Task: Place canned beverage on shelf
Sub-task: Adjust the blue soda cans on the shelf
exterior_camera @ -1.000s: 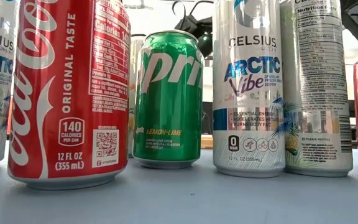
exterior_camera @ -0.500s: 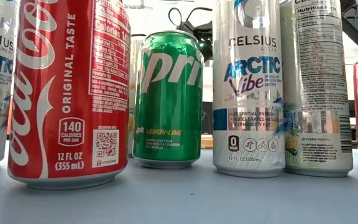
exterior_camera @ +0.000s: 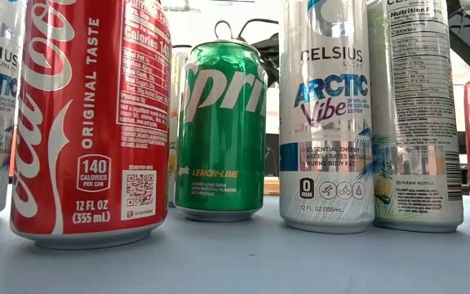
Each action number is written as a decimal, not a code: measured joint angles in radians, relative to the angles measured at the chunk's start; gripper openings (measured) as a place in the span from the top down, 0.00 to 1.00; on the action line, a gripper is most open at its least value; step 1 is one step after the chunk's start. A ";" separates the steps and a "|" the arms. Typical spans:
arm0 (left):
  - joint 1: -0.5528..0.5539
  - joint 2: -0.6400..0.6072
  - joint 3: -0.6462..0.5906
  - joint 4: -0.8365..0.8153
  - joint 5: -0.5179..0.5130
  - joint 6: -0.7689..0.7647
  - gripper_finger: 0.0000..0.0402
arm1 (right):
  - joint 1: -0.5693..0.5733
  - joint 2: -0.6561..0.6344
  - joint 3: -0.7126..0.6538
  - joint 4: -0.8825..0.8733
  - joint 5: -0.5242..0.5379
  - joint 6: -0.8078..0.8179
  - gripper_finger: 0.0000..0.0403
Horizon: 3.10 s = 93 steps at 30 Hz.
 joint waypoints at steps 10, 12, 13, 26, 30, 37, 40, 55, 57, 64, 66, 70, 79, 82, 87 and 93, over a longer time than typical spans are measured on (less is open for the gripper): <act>0.000 0.000 0.000 0.000 0.000 0.000 0.31 | -0.010 -0.005 0.000 -0.007 0.008 0.087 0.37; 0.000 0.000 0.000 0.000 0.000 0.000 0.31 | -0.010 -0.005 0.000 -0.012 0.023 0.109 0.41; 0.000 0.000 0.000 0.000 0.000 -0.001 0.31 | -0.009 -0.006 0.000 -0.015 0.029 0.117 0.43; 0.000 0.000 0.000 -0.001 0.000 0.007 0.31 | -0.007 -0.007 0.002 -0.024 0.101 0.362 0.46; 0.000 0.000 0.000 -0.019 0.000 0.008 0.31 | -0.003 -0.010 0.002 -0.027 0.114 0.383 0.46; 0.000 0.000 0.000 -0.029 0.000 0.009 0.31 | 0.007 -0.034 -0.001 -0.068 0.197 0.366 0.46; 0.000 0.000 0.000 -0.029 0.000 0.009 0.31 | 0.005 -0.035 -0.001 -0.057 0.205 0.364 0.46; 0.000 0.000 0.000 -0.024 0.000 0.008 0.31 | 0.005 -0.035 -0.001 -0.047 0.256 0.346 0.46; 0.000 0.000 0.000 -0.024 0.000 0.008 0.31 | 0.006 -0.035 -0.001 -0.047 0.256 0.346 0.45; 0.000 0.000 0.000 -0.023 0.000 0.008 0.31 | 0.006 -0.035 -0.013 -0.053 0.256 0.345 0.41; 0.000 0.000 0.000 -0.022 0.000 0.008 0.31 | 0.006 -0.035 -0.013 -0.051 0.250 0.345 0.40; 0.000 0.000 0.000 -0.022 0.000 0.008 0.31 | 0.003 -0.034 -0.013 -0.044 0.212 0.346 0.39; 0.000 0.000 0.000 -0.021 0.001 0.003 0.31 | -0.003 -0.034 -0.013 -0.048 0.206 0.346 0.39; 0.000 0.000 0.000 -0.021 0.001 0.000 0.31 | -0.003 -0.034 -0.013 -0.048 0.206 0.346 0.39; 0.000 0.000 0.000 -0.021 0.001 -0.002 0.31 | -0.003 -0.034 -0.013 -0.048 0.173 0.352 0.39; 0.000 0.000 0.000 -0.021 0.001 -0.003 0.31 | -0.001 -0.034 -0.013 -0.048 0.169 0.353 0.39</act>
